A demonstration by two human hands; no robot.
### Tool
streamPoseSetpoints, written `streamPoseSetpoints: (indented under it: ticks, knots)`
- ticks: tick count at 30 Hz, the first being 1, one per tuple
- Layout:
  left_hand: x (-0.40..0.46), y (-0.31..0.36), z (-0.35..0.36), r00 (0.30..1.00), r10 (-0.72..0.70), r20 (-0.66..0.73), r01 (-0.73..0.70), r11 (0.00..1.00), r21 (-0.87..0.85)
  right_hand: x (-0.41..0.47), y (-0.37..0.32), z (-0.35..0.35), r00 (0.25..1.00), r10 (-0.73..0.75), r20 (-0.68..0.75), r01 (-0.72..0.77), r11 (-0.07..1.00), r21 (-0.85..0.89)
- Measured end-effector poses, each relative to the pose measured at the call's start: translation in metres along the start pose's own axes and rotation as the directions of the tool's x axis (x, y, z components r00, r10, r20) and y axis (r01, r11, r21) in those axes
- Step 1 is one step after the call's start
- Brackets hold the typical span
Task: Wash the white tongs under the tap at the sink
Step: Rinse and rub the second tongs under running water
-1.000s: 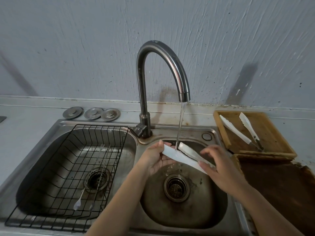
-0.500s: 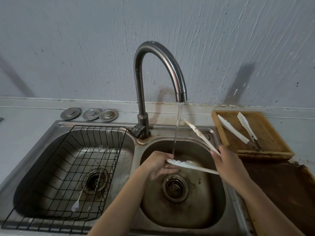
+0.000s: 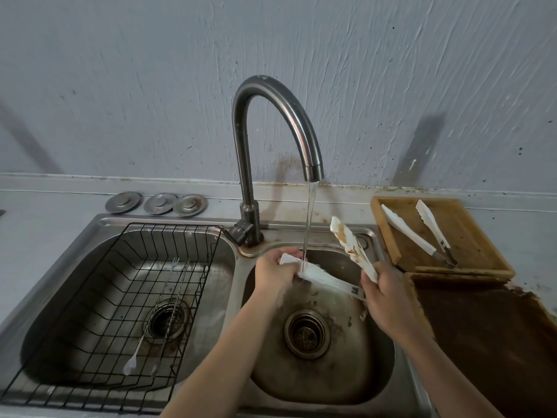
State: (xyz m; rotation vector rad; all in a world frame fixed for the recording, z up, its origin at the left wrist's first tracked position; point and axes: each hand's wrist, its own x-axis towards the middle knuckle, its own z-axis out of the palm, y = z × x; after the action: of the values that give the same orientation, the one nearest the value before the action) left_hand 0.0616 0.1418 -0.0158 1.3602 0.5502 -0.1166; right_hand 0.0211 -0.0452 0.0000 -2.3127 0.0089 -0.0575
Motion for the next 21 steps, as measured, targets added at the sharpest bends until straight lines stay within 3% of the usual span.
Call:
streamPoseSetpoints:
  ticks: [3,5,8,11,15,18,19,21]
  knots:
    - [-0.006,0.005,0.005,0.999,0.023,0.032,-0.023,1.000,-0.011,0.001,0.000,0.004,0.998,0.046,-0.035,-0.043,0.994,0.100]
    - [-0.010,0.011,0.001,0.994,0.059,0.097,-0.077,0.979,0.187,0.000,-0.001,0.003,0.997,0.058,-0.059,-0.050,0.992,0.119]
    - [-0.019,0.023,-0.005,0.974,0.031,0.224,-0.143,0.851,0.505,-0.002,0.000,0.002,0.996,0.043,-0.078,-0.034,0.993,0.115]
    - [-0.025,0.036,-0.004,0.968,-0.066,0.243,-0.111,0.753,0.648,-0.003,-0.001,0.004,0.995,0.027,-0.096,-0.015,0.992,0.126]
    - [-0.019,0.034,-0.003,0.978,0.070,0.198,-0.175,0.794,0.582,-0.002,-0.005,0.007,0.996,0.006,-0.091,0.006,0.991,0.131]
    - [-0.011,0.018,0.002,0.966,0.258,0.034,-0.238,0.822,0.518,-0.004,-0.009,0.009,0.999,0.013,-0.049,-0.006,0.989,0.145]
    - [-0.009,0.011,0.004,0.962,0.270,-0.041,-0.224,0.866,0.448,-0.004,-0.010,0.011,1.000,0.011,-0.020,-0.008,0.990,0.139]
    - [-0.008,0.003,0.011,0.973,0.166,-0.161,-0.147,0.982,0.119,-0.006,-0.014,0.017,0.999,-0.004,0.041,-0.001,0.992,0.123]
